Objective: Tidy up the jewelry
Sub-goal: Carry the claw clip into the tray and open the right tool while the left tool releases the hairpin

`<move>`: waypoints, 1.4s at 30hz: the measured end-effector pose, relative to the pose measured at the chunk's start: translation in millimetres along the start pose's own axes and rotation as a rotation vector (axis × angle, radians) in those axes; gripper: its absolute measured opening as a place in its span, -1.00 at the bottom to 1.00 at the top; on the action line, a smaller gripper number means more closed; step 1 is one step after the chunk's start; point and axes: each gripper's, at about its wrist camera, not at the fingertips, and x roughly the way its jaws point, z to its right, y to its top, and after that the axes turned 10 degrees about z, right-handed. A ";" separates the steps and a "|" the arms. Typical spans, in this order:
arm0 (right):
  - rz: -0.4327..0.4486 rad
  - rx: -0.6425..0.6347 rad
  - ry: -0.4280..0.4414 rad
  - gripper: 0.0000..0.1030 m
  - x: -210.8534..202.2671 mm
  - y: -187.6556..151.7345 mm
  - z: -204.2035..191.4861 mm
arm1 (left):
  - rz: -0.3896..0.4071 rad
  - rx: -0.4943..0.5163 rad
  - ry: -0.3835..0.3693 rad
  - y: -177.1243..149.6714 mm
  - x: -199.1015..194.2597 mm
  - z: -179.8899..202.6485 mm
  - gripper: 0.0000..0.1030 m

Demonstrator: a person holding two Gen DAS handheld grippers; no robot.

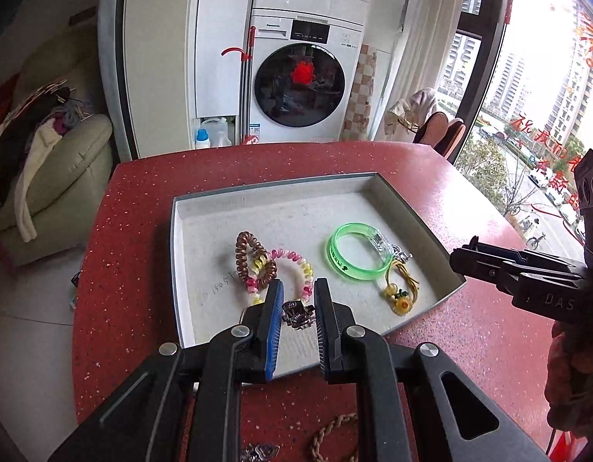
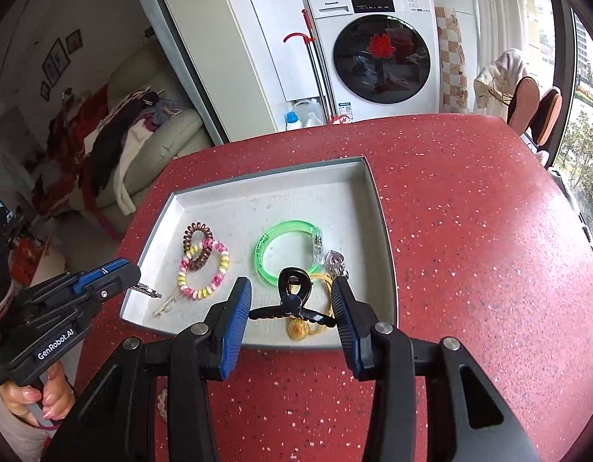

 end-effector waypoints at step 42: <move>-0.025 0.095 0.040 0.35 64.9 4.0 15.5 | -0.055 0.061 0.182 -5.6 74.3 -3.0 -0.30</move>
